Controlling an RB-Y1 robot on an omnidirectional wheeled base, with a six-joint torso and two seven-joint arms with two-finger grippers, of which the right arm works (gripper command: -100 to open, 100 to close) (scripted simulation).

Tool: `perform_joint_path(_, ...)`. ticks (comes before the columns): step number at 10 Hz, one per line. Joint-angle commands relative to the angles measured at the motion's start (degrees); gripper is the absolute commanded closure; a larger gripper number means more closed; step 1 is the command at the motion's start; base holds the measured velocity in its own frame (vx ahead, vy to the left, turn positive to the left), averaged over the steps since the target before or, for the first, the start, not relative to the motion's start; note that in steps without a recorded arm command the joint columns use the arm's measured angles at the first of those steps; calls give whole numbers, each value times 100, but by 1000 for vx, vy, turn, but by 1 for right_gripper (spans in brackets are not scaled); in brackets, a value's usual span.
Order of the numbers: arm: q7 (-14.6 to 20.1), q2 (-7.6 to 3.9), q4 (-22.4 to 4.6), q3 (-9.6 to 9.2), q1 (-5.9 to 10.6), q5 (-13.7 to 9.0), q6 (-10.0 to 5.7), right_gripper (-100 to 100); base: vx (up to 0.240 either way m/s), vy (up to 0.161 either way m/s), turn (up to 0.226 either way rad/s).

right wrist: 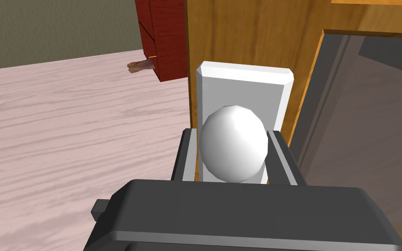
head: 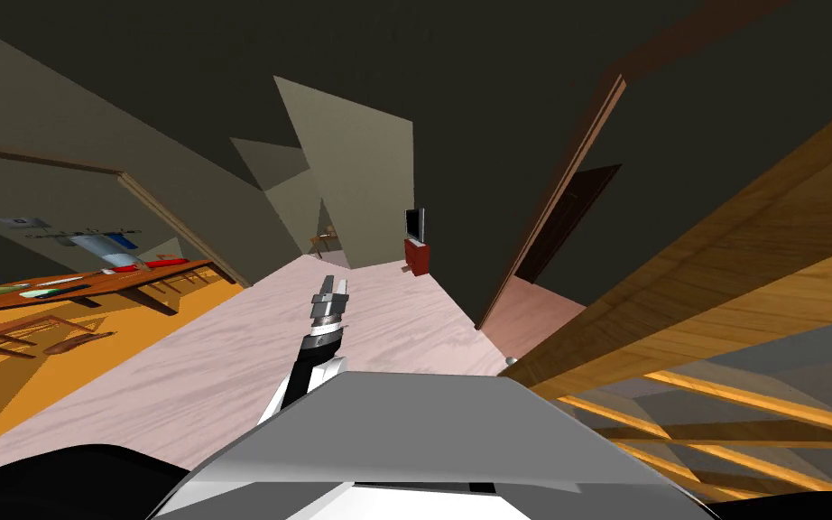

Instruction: Pull the door open

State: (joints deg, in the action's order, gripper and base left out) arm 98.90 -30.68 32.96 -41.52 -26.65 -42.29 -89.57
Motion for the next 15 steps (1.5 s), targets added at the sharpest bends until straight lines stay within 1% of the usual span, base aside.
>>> perform_joint_path(1, -7, 106, -9, -27, -68, -19, -20, 100, -69, -28, 273)
perform_joint_path(3, -5, 194, -117, 3, -131, -78, -127, 100, -79, -19, 226)
perform_joint_path(5, -8, 238, -169, 19, -159, -104, -190, 100, 6, 3, 15)
perform_joint_path(14, -8, 238, -169, 19, -159, -104, -190, 100, 0, 0, 2)
perform_joint_path(15, -29, 346, -301, 81, -236, -199, -221, 100, -6, -4, 165)
